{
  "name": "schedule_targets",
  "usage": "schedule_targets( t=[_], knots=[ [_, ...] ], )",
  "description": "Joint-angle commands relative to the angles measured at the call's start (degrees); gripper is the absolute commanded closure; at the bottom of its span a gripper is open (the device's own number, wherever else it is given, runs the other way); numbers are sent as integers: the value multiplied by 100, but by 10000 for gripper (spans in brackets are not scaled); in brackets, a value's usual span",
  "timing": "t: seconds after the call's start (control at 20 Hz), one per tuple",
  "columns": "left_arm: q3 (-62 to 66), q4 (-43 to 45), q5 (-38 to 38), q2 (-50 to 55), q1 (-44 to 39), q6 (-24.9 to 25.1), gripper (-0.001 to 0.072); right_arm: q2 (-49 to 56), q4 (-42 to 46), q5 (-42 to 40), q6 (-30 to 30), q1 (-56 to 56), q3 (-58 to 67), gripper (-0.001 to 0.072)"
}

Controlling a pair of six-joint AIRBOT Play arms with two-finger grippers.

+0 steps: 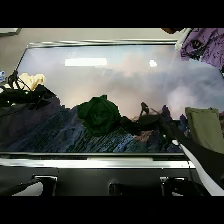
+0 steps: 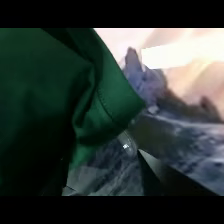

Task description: Fold the clothes and pants, and hang the long-sleeved shirts on hangers.

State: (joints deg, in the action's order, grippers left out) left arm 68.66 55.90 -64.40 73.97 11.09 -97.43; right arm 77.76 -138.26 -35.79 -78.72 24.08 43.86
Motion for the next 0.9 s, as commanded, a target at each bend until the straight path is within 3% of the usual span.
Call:
schedule_targets(
  t=[0.0,0.05,0.3,0.35,0.7,0.85],
  knots=[
    [-2,4,-17,2,24,11,158,254,-44,782,321,337,-24,242],
    [-2,4,-22,2,24,11,157,254,-57,1071,398,337,-22,246],
    [-96,2,-57,55,22,13,156,254,2,1484,636,332,-11,474],
    [-149,0,-57,120,0,15,156,247,42,1425,632,332,-11,692],
    [-662,-55,741,1073,-715,17,159,-59,319,903,634,332,-11,682],
    [-662,-656,1342,1456,-1012,208,168,-267,527,798,636,332,-11,682]
  ],
)
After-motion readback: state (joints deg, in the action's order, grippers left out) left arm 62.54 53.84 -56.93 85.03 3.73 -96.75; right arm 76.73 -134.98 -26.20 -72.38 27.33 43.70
